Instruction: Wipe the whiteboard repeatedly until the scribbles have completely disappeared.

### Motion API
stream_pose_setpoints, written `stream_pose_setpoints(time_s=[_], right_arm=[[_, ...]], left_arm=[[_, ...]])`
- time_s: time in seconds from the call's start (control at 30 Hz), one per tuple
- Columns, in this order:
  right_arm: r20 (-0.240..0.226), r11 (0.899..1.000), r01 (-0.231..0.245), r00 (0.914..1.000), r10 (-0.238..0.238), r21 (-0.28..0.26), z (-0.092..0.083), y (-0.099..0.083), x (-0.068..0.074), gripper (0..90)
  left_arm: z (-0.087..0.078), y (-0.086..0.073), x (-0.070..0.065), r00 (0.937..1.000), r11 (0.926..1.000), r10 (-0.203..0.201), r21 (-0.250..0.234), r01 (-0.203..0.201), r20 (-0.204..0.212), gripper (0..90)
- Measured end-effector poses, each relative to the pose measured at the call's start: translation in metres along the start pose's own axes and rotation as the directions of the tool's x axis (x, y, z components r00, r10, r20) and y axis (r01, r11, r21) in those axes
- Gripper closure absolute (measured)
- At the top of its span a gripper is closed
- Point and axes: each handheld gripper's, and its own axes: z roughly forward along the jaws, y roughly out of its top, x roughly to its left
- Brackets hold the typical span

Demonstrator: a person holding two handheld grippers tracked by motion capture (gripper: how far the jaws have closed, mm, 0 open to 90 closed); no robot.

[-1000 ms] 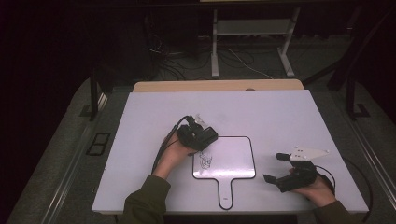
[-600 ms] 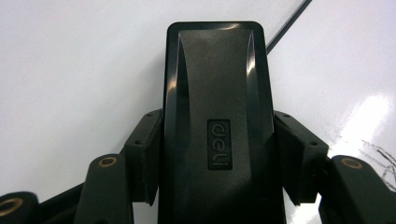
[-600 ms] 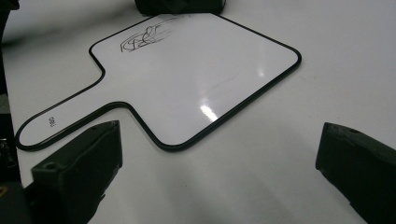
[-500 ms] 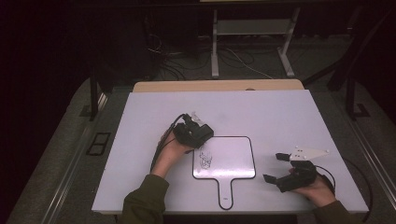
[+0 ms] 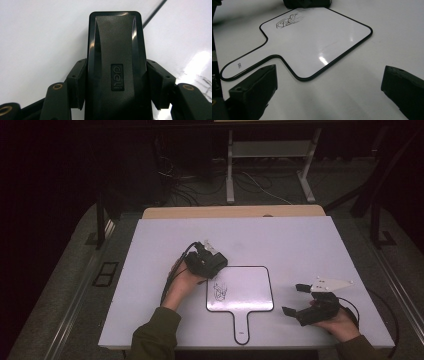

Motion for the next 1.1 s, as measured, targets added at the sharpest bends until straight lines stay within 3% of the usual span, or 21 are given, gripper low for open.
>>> stream_pose_setpoints(time_s=[0.1,0.27,0.33,0.43,0.53,0.63,0.8,0.97,1.1], right_arm=[[-0.001,1.000,0.003,1.0000,-0.003,0.000,0.001,0.000,0.000,0.0],[0.002,1.000,0.000,1.0000,0.000,-0.002,0.001,0.000,0.000,0.0],[0.001,1.000,0.001,1.0000,-0.001,0.000,0.001,0.000,0.000,0.0],[0.001,1.000,-0.001,1.0000,0.001,0.002,0.000,0.000,0.000,0.0],[0.002,1.000,0.000,1.0000,0.000,0.000,0.000,0.000,0.000,0.0],[0.001,1.000,0.000,1.0000,0.000,-0.002,0.000,0.000,0.000,0.0],[0.001,1.000,-0.001,1.0000,0.001,-0.002,0.000,0.000,0.000,0.0],[0.002,1.000,-0.001,1.0000,0.001,0.000,0.001,0.000,0.000,0.0],[0.002,1.000,0.000,1.0000,0.000,0.000,0.000,0.000,0.000,0.0]], left_arm=[[0.001,0.003,-0.009,0.9997,0.9997,0.026,0.004,-0.026,0.004,38.9],[0.003,0.008,-0.028,0.9956,0.9980,0.063,-0.001,-0.063,0.070,38.9],[0.003,0.009,-0.029,0.9951,0.9968,0.080,0.000,-0.080,0.058,38.9],[0.003,0.006,-0.020,0.9981,0.9981,0.061,-0.009,-0.061,0.009,38.9],[0.001,0.000,-0.006,0.9998,0.9998,0.018,-0.011,-0.018,0.003,38.9],[0.000,-0.002,-0.001,1.0000,0.9999,-0.001,-0.012,0.001,-0.002,38.9],[-0.002,-0.001,-0.009,0.9996,0.9996,0.027,-0.002,-0.027,0.003,38.9],[-0.003,-0.003,-0.021,0.9973,0.9988,0.048,-0.002,-0.048,0.055,38.9],[-0.001,-0.002,-0.016,0.9988,0.9990,0.043,-0.013,-0.043,0.023,38.9]])
